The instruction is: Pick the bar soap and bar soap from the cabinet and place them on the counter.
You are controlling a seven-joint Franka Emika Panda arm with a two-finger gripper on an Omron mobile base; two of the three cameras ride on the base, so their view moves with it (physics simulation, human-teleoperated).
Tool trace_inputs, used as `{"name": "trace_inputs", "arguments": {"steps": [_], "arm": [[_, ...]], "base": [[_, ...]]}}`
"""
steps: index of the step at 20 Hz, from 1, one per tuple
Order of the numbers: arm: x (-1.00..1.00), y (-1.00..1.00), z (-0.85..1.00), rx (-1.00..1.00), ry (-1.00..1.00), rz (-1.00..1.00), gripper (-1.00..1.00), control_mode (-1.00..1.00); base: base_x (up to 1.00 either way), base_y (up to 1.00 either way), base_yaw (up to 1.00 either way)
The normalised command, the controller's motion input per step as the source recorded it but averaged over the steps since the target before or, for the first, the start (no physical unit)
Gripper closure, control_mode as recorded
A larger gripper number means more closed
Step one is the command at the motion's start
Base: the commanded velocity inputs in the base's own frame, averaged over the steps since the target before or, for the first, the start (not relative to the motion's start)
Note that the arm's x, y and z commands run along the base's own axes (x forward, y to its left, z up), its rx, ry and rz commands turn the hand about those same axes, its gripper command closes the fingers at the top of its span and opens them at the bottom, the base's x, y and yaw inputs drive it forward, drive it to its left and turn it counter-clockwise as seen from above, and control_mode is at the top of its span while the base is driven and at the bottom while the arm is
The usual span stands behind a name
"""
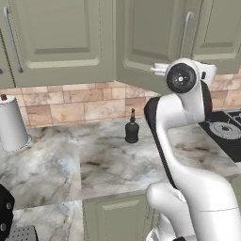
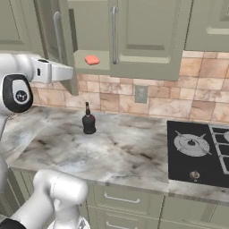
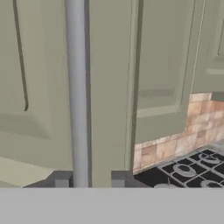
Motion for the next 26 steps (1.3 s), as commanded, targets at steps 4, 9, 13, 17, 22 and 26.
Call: {"name": "trace_inputs", "arguments": {"steps": [4, 9, 13, 17, 22, 26], "arm": [[-0.75, 0.23, 0.09, 0.0, 0.0, -0.08, 1.0, -1.0], [-0.68, 0.3, 0.04, 0.0, 0.0, -0.08, 1.0, -1.0], [-0.58, 0.31, 0.01, 0.0, 0.0, -0.06, 1.0, -1.0], [-0.13, 0.12, 0.0, 0.0, 0.0, 0.0, -1.0, -1.0], [-0.11, -0.05, 0.07, 0.01, -0.01, 0.0, -1.0, -1.0], [-0.48, -0.59, 0.15, 0.11, -0.03, 0.03, -1.0, -1.0]], "base": [[0.0, 0.0, 0.0], [0.0, 0.0, 0.0], [0.0, 0.0, 0.0], [0.0, 0.0, 0.0], [0.0, 0.0, 0.0], [0.0, 0.0, 0.0]]}}
